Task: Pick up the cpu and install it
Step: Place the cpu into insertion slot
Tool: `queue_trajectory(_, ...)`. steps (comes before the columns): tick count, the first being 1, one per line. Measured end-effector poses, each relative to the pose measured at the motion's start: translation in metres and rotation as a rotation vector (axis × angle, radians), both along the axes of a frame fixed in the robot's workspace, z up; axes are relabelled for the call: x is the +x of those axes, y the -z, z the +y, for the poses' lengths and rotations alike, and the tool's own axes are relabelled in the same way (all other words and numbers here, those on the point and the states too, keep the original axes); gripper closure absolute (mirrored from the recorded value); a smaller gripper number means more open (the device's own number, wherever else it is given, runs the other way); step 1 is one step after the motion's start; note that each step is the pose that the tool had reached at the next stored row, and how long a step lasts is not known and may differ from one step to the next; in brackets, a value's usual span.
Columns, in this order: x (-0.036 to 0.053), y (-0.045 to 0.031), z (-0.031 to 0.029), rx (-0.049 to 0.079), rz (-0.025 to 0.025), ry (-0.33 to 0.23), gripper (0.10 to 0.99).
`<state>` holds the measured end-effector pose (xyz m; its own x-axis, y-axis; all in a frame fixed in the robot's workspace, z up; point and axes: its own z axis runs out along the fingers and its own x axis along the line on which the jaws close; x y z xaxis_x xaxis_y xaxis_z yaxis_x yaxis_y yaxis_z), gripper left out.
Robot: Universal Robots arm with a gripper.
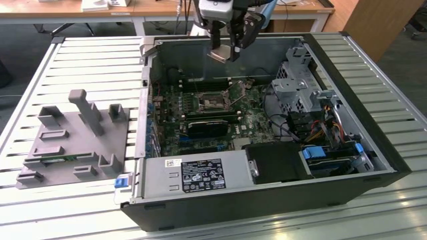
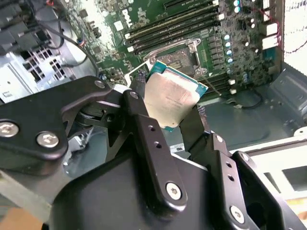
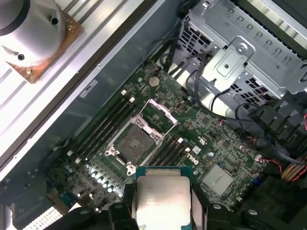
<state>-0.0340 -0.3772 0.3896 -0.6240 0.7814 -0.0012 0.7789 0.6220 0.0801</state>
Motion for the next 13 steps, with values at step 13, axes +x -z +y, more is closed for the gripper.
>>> queue_trajectory(13,0.0,0.0044,0.0002,0.0,0.0,0.195,0.545)
